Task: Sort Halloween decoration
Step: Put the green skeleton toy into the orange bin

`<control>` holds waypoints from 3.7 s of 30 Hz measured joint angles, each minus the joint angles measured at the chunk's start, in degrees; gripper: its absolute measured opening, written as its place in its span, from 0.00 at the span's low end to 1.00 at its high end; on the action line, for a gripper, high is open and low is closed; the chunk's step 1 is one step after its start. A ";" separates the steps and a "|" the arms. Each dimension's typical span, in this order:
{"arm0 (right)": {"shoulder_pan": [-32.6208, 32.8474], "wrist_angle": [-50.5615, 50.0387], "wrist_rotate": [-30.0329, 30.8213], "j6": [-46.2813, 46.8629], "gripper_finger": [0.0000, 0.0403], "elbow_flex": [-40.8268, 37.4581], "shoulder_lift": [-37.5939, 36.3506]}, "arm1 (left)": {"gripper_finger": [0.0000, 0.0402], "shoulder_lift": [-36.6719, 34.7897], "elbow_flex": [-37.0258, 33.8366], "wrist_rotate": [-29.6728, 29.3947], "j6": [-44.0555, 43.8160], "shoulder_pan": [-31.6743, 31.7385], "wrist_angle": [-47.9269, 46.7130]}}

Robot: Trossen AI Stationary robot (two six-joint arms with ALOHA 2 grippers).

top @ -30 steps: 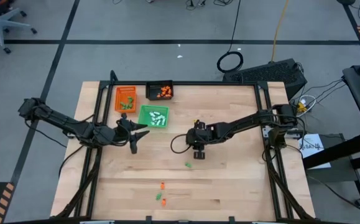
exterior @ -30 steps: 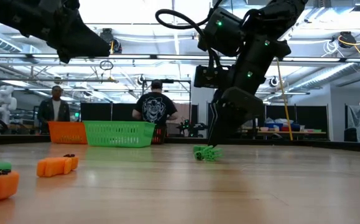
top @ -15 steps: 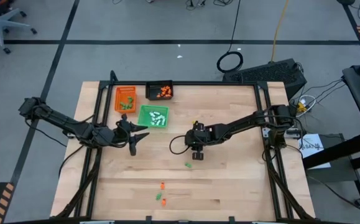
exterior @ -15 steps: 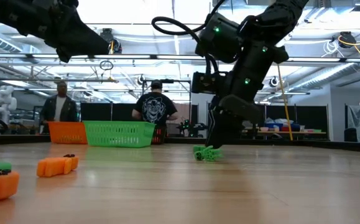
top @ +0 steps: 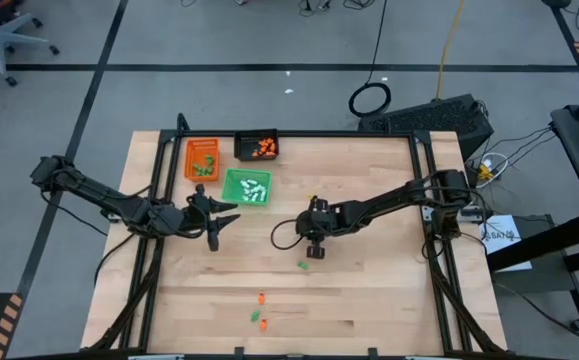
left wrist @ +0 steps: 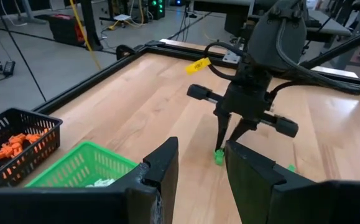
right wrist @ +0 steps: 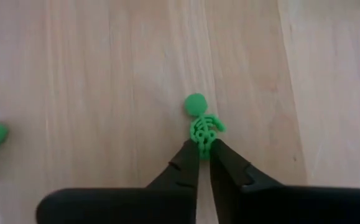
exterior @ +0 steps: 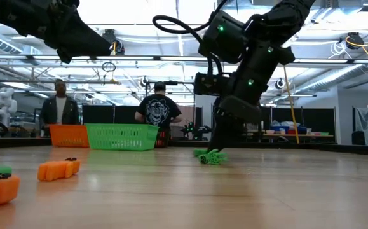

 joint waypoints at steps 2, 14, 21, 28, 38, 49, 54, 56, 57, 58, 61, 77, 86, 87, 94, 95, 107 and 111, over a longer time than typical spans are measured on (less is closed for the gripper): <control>0.56 -0.17 0.10 0.94 0.01 0.71 0.14 | 0.32 0.00 0.00 0.00 0.00 0.00 -0.03; 8.12 12.85 1.52 5.78 0.00 5.14 0.33 | 0.32 5.82 -0.04 7.27 6.80 -0.02 4.99; 13.98 25.84 15.57 5.22 0.00 5.16 0.23 | 0.32 14.14 -0.04 7.74 17.59 -3.74 15.12; 18.36 30.02 23.73 5.19 0.00 5.20 0.19 | 0.32 20.87 -0.04 10.33 27.02 -10.32 27.72; 21.39 36.10 24.07 5.20 0.00 5.22 0.10 | 0.32 27.37 -0.04 11.50 24.94 -12.11 34.92; 21.38 36.60 24.08 5.29 0.00 5.25 0.31 | 0.43 31.89 -0.02 11.19 24.98 -11.98 42.94; 21.32 36.66 24.08 5.01 0.00 5.25 0.32 | 0.56 31.89 -0.02 11.67 24.92 -12.00 43.46; 21.27 36.66 24.08 4.98 0.00 5.25 0.32 | 0.59 31.89 -0.02 11.74 24.92 -11.99 43.56; 21.27 36.68 24.08 4.99 0.00 5.25 0.32 | 0.60 31.89 -0.02 11.74 24.91 -11.98 43.62; 21.27 36.68 24.10 4.99 0.00 5.25 0.32 | 0.60 31.89 -0.02 11.74 24.89 -11.98 43.62; 21.25 36.68 24.10 4.99 0.00 5.25 0.34 | 0.60 31.89 -0.02 11.72 23.70 -11.72 43.62; 20.73 36.72 24.29 4.12 0.00 5.25 0.38 | 0.60 35.34 1.50 15.15 19.78 -9.71 46.44; 20.68 36.71 24.30 4.06 0.00 5.25 0.40 | 0.56 39.30 4.44 14.81 21.94 -8.59 46.40; 20.68 36.70 24.32 3.87 0.00 5.25 0.40 | 0.53 39.30 4.46 14.78 21.94 -8.59 46.44; 20.70 36.70 24.32 3.66 0.00 5.25 0.40 | 0.38 39.30 4.46 14.73 21.94 -8.59 45.88; 20.70 36.70 24.32 3.66 0.00 5.25 0.40 | 0.35 39.30 4.46 14.73 21.98 -8.59 45.89; 20.73 36.59 24.08 3.66 0.01 5.25 0.40 | 0.06 39.30 4.46 14.60 22.51 -8.59 45.48; 21.13 35.55 24.09 4.17 0.09 5.25 0.40 | 0.04 39.26 4.46 14.62 22.42 -8.59 44.81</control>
